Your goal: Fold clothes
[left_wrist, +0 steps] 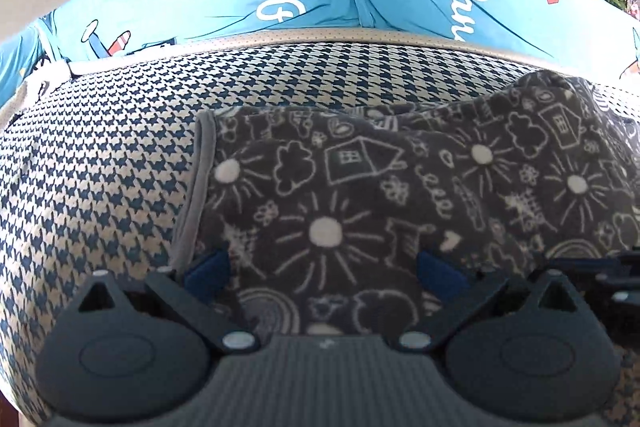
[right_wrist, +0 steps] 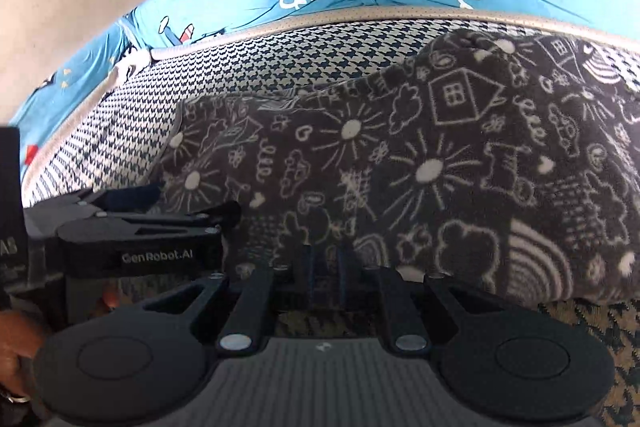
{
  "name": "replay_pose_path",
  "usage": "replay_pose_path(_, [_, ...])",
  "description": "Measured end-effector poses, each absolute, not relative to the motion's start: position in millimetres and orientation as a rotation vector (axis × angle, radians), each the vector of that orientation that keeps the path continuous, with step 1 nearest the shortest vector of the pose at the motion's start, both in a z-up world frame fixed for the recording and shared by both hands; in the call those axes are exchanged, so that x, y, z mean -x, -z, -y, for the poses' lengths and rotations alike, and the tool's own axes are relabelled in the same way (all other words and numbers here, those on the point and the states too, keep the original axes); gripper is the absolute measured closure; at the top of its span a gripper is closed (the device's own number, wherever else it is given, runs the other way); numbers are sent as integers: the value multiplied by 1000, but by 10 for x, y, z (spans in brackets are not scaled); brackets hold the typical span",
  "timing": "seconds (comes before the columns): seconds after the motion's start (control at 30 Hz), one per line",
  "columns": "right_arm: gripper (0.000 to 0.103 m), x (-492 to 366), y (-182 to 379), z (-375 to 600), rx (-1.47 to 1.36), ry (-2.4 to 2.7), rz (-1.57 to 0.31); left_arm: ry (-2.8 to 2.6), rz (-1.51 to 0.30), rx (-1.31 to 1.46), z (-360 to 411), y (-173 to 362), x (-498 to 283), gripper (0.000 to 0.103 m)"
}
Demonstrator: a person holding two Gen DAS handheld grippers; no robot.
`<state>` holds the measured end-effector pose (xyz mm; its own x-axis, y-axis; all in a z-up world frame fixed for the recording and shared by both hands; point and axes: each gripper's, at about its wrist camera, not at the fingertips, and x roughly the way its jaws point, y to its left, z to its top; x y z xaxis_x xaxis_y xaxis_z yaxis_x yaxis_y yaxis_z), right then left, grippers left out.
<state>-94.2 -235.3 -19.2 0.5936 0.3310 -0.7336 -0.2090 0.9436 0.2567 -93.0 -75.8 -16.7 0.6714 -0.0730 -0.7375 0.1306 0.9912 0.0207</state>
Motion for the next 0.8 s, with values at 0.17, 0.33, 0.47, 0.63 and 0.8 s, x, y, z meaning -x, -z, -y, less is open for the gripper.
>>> replay_pose_path(0.17, [90,995,171,2369,-152,-312,-870,142,-820,-16,613,54,992,0])
replay_pose_path(0.33, [90,1141,54,2353,-136,-314,-812,140,-790,54,373,-97,1111,0])
replay_pose_path(0.47, [90,1221,19,2274,-118,-358,-774,84,-799,87,207,-104,1164,0])
replay_pose_path(0.63, [90,1171,108,2171,-88,-355,-821,32,-850,120,46,16,1166,0])
replay_pose_path(0.8, [90,1152,130,2135,-87,-342,-848,35,-904,157,-61,175,1140,0])
